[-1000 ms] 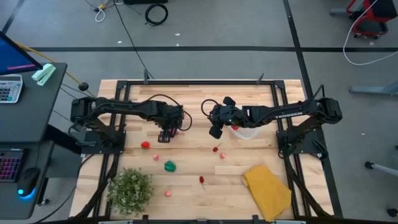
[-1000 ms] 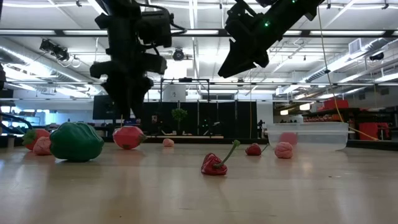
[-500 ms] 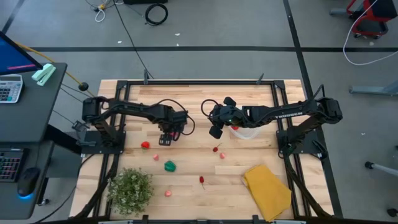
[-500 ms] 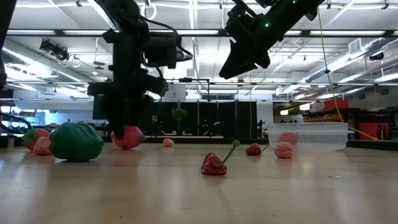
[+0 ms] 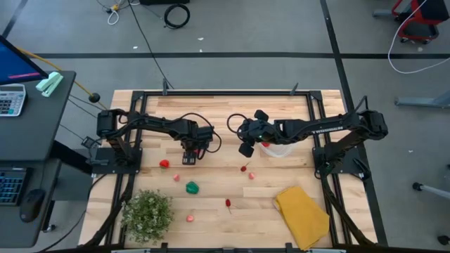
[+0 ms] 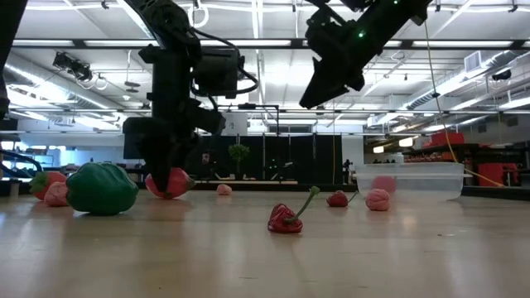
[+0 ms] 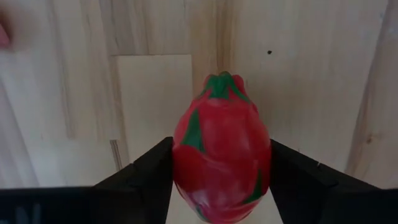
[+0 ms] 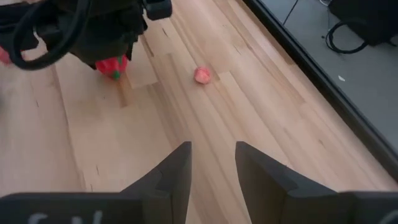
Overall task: Pick and placing Produce into tupperware
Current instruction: Put the pink dragon fruit into the transparent container
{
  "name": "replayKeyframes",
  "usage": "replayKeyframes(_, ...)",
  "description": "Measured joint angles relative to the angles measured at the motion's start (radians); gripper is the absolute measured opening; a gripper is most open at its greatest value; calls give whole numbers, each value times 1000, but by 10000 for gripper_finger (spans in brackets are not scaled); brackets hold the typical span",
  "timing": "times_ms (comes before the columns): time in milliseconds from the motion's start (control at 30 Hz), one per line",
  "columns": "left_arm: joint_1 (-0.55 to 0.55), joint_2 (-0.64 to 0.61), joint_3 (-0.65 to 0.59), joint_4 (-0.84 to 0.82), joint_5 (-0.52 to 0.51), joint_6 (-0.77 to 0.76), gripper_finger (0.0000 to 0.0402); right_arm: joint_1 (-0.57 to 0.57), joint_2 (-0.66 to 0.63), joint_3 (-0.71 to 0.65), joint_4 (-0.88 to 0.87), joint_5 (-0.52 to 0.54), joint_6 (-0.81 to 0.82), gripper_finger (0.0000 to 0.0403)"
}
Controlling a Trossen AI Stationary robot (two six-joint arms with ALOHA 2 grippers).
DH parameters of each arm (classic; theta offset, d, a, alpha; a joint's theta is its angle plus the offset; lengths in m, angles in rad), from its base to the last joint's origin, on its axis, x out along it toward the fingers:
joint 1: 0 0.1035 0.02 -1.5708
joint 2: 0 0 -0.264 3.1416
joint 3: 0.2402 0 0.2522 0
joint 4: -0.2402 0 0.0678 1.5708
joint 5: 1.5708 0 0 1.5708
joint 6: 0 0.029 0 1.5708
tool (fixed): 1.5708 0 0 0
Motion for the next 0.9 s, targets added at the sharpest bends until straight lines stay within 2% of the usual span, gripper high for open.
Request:
replayKeyframes(133,-1,-3,0,0,0,-14,233,0,-82,0,-108,-2,38,125)
replayKeyframes(300,-38,-3,32,2,0,-42,235,6,-251,0,-313,1,214,118)
replayKeyframes(367,-57,-3,67,4,0,-42,222,26,-320,0,-399,48,300,115)
replayKeyframes(500,-87,-3,172,54,-2,-35,221,120,-423,0,-534,238,419,114)
replayKeyframes(667,-97,-3,304,277,-15,25,232,238,-489,0,-660,422,554,114)
replayKeyframes(767,-90,0,361,465,-17,61,241,284,-502,0,-687,464,587,114)
replayKeyframes(900,-68,18,398,709,-2,59,230,316,-504,0,-688,496,583,114)
